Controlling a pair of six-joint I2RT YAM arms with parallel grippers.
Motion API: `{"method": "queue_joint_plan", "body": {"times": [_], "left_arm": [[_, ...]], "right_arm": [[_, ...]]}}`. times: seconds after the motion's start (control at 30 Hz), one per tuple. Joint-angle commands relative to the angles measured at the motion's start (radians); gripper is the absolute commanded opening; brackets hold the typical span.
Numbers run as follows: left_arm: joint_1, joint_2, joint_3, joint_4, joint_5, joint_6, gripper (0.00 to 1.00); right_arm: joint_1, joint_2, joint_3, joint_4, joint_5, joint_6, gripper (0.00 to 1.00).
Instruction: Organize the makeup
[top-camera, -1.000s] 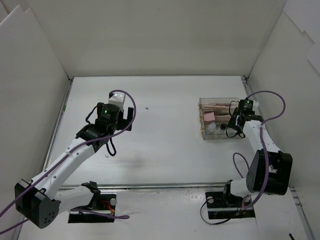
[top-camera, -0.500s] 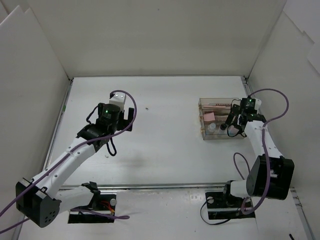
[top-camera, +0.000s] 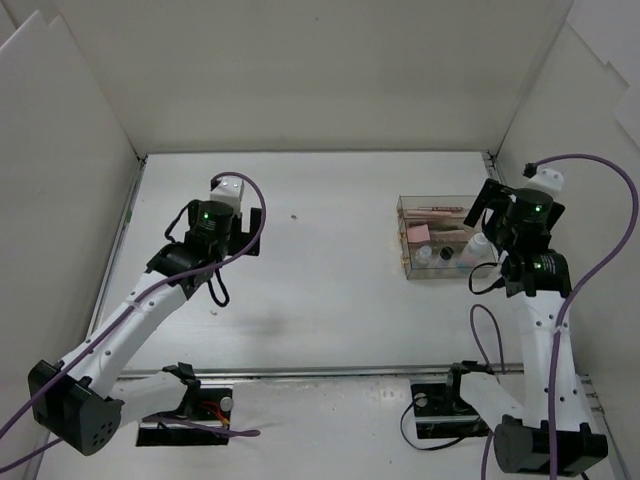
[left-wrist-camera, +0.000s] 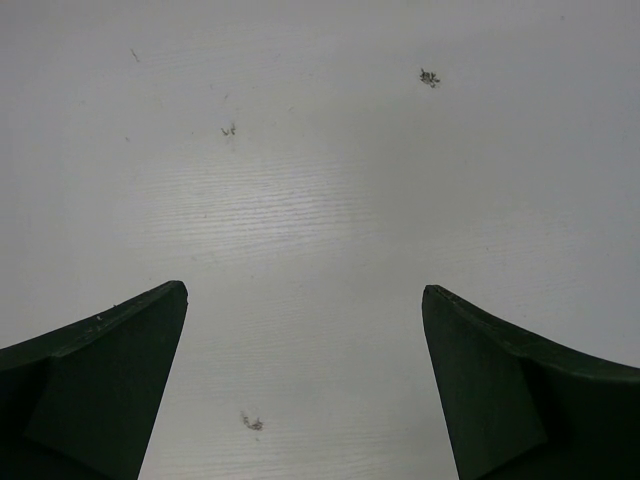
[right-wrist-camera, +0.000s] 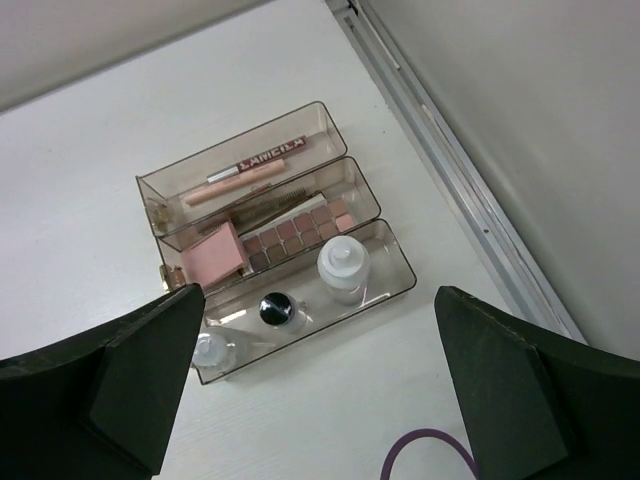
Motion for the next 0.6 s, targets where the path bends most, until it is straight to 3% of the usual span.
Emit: {"method": "queue_joint_plan", "body": {"times": [0.0, 0.27, 0.57], "left_arm": [[0.035, -0.063, 0.086, -0.019, -0.053, -0.011, 0.99], [0.075, -0.102, 0.179, -0.059, -0.112, 0.007, 0.99], [0.095, -0.134, 0.219, -0.064, -0.116, 0.021, 1.0]], "right_arm": [[0.004, -0.075, 0.005, -0.003, -0.025, -0.037, 0.98], [0.012, -0.313, -0.069, -0.012, -0.094, -0.052, 0.98], [0.038, -0.508, -0.11, -0.022, -0.051, -0.059, 0.98]]}}
